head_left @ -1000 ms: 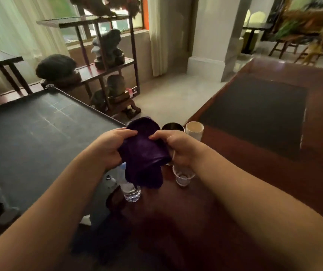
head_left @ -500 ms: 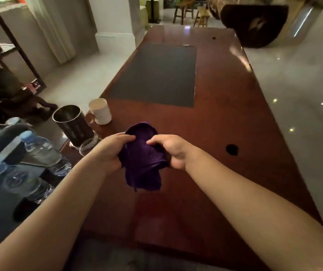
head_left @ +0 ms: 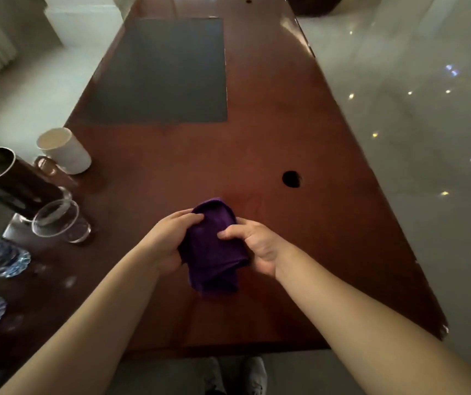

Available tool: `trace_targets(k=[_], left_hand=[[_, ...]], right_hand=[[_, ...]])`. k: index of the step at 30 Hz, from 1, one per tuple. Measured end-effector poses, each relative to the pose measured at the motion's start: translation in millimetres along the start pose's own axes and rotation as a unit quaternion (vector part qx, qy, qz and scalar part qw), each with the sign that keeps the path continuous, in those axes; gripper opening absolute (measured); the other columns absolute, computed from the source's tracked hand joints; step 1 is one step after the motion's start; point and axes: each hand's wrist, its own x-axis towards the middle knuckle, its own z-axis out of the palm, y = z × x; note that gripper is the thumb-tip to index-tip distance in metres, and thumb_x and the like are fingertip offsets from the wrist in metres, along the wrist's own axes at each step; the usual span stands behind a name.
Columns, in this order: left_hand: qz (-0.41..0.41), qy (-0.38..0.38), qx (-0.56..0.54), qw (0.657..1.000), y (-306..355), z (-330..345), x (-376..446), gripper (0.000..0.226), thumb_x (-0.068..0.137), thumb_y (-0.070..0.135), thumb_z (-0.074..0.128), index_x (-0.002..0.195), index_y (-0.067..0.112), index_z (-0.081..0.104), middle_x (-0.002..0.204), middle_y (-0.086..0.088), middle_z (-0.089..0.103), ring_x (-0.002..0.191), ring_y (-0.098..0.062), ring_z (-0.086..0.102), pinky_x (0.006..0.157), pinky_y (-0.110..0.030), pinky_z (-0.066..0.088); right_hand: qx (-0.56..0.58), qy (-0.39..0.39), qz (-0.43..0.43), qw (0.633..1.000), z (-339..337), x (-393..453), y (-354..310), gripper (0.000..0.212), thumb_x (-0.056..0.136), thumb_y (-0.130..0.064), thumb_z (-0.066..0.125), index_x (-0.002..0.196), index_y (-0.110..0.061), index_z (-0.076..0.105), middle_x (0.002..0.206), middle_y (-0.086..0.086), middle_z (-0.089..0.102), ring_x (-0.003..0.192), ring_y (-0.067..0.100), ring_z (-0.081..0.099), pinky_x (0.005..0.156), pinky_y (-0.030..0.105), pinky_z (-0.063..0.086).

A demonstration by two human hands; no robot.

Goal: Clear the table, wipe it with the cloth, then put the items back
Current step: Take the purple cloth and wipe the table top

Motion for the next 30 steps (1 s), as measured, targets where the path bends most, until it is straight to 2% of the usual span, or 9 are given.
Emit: trace_targets(k=[4, 8, 12, 15, 18, 19, 23, 27, 30], left_hand=[[0.045, 0.089, 0.136, 0.986, -20.0, -16.1, 20.1, 0.025, 0.093, 0.036, 0.060, 0.110, 0.018, 0.065, 0.097, -0.003, 0.073, 0.075, -0.015, 0.070, 0.063, -0.035, 0.058], [0.230, 0.269, 0.495, 0.794, -57.4, -69.3, 41.0, 0.029, 0.090, 0.032, 0.059, 0.116, 0.020, 0.065, 0.116, -0.002, 0.068, 0.108, -0.021, 0.059, 0.087, -0.034, 0.044], [0.168, 0.270, 0.639, 0.701, -97.6, -114.2, 51.8, 0.057, 0.093, 0.050, 0.050, 0.143, 0.022, 0.043, 0.155, -0.009, 0.035, 0.147, -0.028, 0.019, 0.114, -0.052, 0.023], [0.127, 0.262, 0.659, 0.694, -116.8, -123.8, 53.3, 0.068, 0.093, 0.062, 0.031, 0.152, 0.028, 0.026, 0.163, -0.006, 0.016, 0.150, -0.024, 0.004, 0.119, -0.050, 0.005], [0.148, 0.288, 0.656, 0.682, -124.1, -119.8, 52.4, 0.071, 0.093, 0.066, 0.020, 0.153, 0.028, 0.024, 0.163, -0.005, 0.015, 0.151, -0.022, 0.003, 0.120, -0.047, 0.001], [0.151, 0.293, 0.658, 0.677, -124.2, -119.1, 52.2, 0.071, 0.093, 0.067, 0.018, 0.153, 0.029, 0.025, 0.163, -0.004, 0.016, 0.151, -0.021, 0.004, 0.120, -0.046, 0.001], [0.144, 0.302, 0.655, 0.678, -123.5, -119.1, 52.1, 0.071, 0.092, 0.067, 0.020, 0.152, 0.029, 0.028, 0.162, -0.003, 0.018, 0.151, -0.019, 0.004, 0.121, -0.045, 0.002], [0.146, 0.306, 0.649, 0.681, -123.9, -116.9, 52.6, 0.074, 0.088, 0.066, 0.022, 0.150, 0.028, 0.031, 0.162, -0.003, 0.020, 0.150, -0.017, 0.004, 0.121, -0.044, 0.001], [0.145, 0.306, 0.647, 0.683, -123.8, -117.3, 53.9, 0.074, 0.087, 0.066, 0.022, 0.150, 0.029, 0.030, 0.162, -0.003, 0.019, 0.150, -0.016, 0.004, 0.121, -0.043, 0.001]], right_hand=[[0.097, 0.018, 0.019, 0.995, -27.3, -5.3, 26.9, 0.033, 0.072, -0.003, 0.068, 0.105, -0.011, 0.072, 0.104, 0.018, 0.072, 0.087, 0.030, 0.070, 0.084, 0.041, 0.055], [0.172, 0.107, 0.042, 0.978, -75.7, -21.7, 41.7, 0.048, 0.067, -0.007, 0.071, 0.115, -0.009, 0.065, 0.116, 0.022, 0.067, 0.092, 0.034, 0.067, 0.095, 0.049, 0.050], [0.132, 0.232, -0.063, 0.962, -125.6, -43.9, 17.1, 0.035, 0.063, -0.005, 0.071, 0.096, -0.016, 0.073, 0.095, 0.012, 0.075, 0.076, 0.026, 0.073, 0.074, 0.041, 0.060], [-0.029, 0.385, -0.190, 0.903, -157.1, -54.5, -14.3, 0.045, 0.070, -0.007, 0.074, 0.112, -0.019, 0.069, 0.096, 0.001, 0.076, 0.082, 0.018, 0.073, 0.076, 0.037, 0.058], [-0.327, 0.521, -0.196, 0.764, -164.4, -48.7, -25.4, 0.064, 0.070, -0.030, 0.071, 0.131, -0.027, 0.053, 0.119, 0.006, 0.066, 0.106, 0.028, 0.063, 0.091, 0.036, 0.047], [-0.417, 0.517, -0.185, 0.724, -159.2, -40.6, -21.9, 0.066, 0.071, -0.034, 0.071, 0.133, -0.024, 0.052, 0.119, 0.012, 0.062, 0.108, 0.033, 0.060, 0.087, 0.036, 0.043], [-0.618, 0.291, 0.028, 0.730, -140.6, -0.5, 6.2, 0.077, 0.083, -0.060, 0.064, 0.147, -0.023, 0.042, 0.152, 0.008, 0.037, 0.137, 0.031, 0.035, 0.106, 0.042, 0.035], [-0.646, 0.371, -0.157, 0.648, -164.3, 0.7, -3.4, 0.060, 0.087, -0.060, 0.045, 0.125, -0.019, 0.066, 0.132, 0.006, 0.064, 0.112, 0.034, 0.056, 0.093, 0.039, 0.045], [-0.716, 0.308, -0.138, 0.611, -184.9, 10.6, 1.9, 0.069, 0.094, -0.060, 0.038, 0.148, -0.017, 0.040, 0.154, 0.011, 0.039, 0.142, 0.035, 0.032, 0.114, 0.051, 0.027]])
